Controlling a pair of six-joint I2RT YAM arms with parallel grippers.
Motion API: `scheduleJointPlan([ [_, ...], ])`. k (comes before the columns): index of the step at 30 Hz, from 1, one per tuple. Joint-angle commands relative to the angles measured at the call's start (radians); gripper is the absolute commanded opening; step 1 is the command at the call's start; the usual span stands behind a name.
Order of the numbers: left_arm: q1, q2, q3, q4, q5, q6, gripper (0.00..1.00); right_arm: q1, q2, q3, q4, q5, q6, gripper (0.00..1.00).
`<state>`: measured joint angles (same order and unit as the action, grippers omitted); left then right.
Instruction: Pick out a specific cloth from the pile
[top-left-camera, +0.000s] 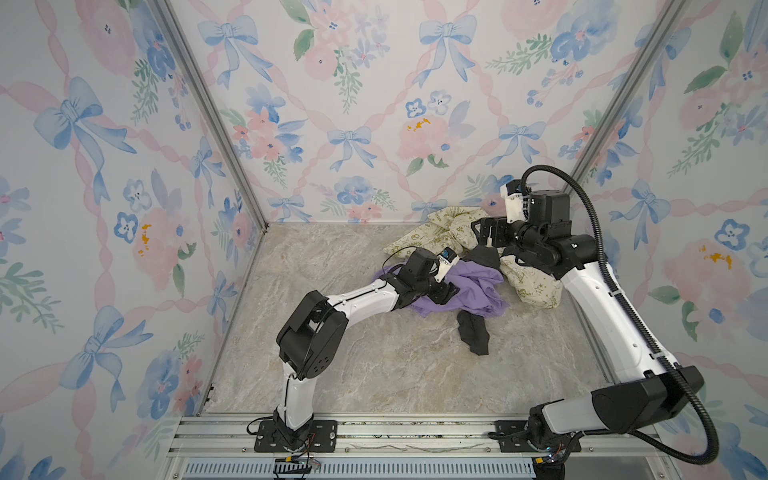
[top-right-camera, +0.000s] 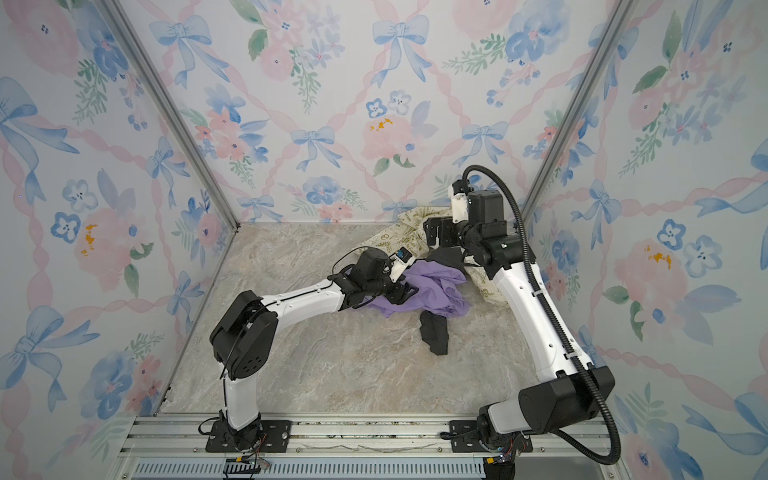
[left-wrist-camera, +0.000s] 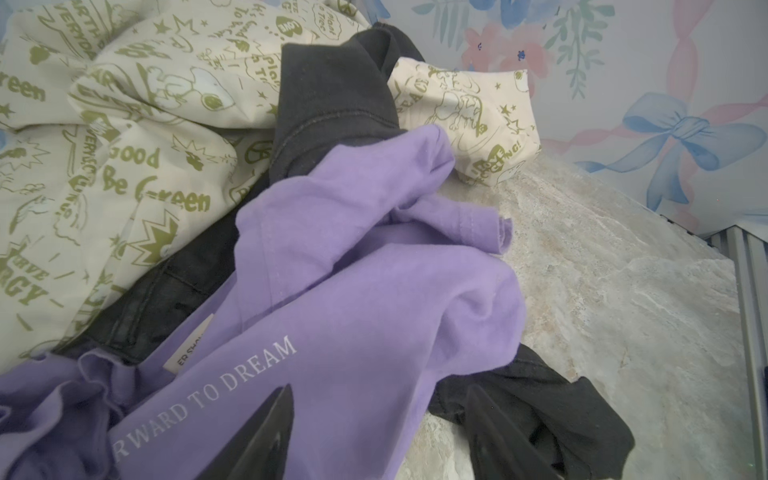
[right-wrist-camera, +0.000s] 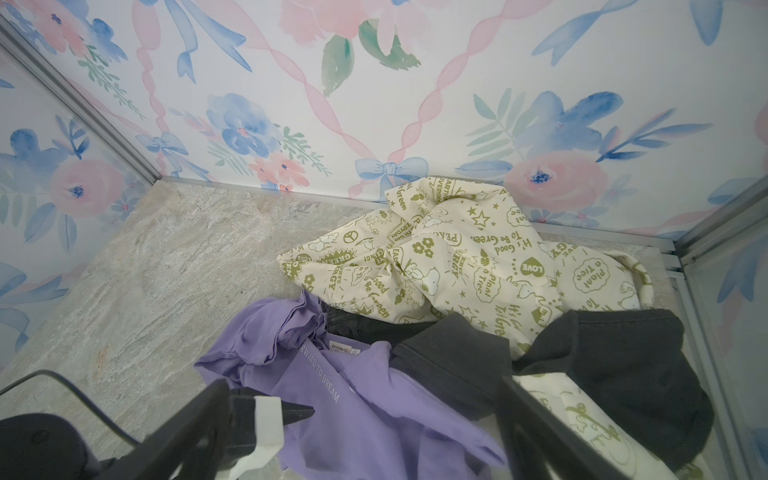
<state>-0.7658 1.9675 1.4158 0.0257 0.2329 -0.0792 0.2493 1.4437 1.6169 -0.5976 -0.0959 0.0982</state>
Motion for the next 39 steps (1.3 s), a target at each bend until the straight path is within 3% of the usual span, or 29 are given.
scheduleJointPlan([
  [1,0.0,0.044,0.039,-0.059,-0.033,-0.007,0.62,-0.006,-0.038,-0.01,-0.027,0.012,-0.021,1.0],
  [5,0.0,0.083,0.062,-0.064,-0.048,-0.04,0.51,-0.008,-0.042,-0.011,-0.026,0.011,-0.023,1.0],
  [14,0.01,0.072,0.108,-0.064,-0.039,-0.088,0.0,-0.01,-0.057,-0.03,-0.046,-0.007,-0.057,0.98],
  [25,0.097,-0.06,0.185,-0.064,-0.08,-0.081,0.0,-0.013,-0.086,-0.077,-0.041,-0.046,-0.058,0.97],
  [39,0.161,-0.225,0.255,-0.057,-0.208,-0.024,0.0,-0.012,-0.066,-0.077,0.003,-0.1,-0.017,0.97],
])
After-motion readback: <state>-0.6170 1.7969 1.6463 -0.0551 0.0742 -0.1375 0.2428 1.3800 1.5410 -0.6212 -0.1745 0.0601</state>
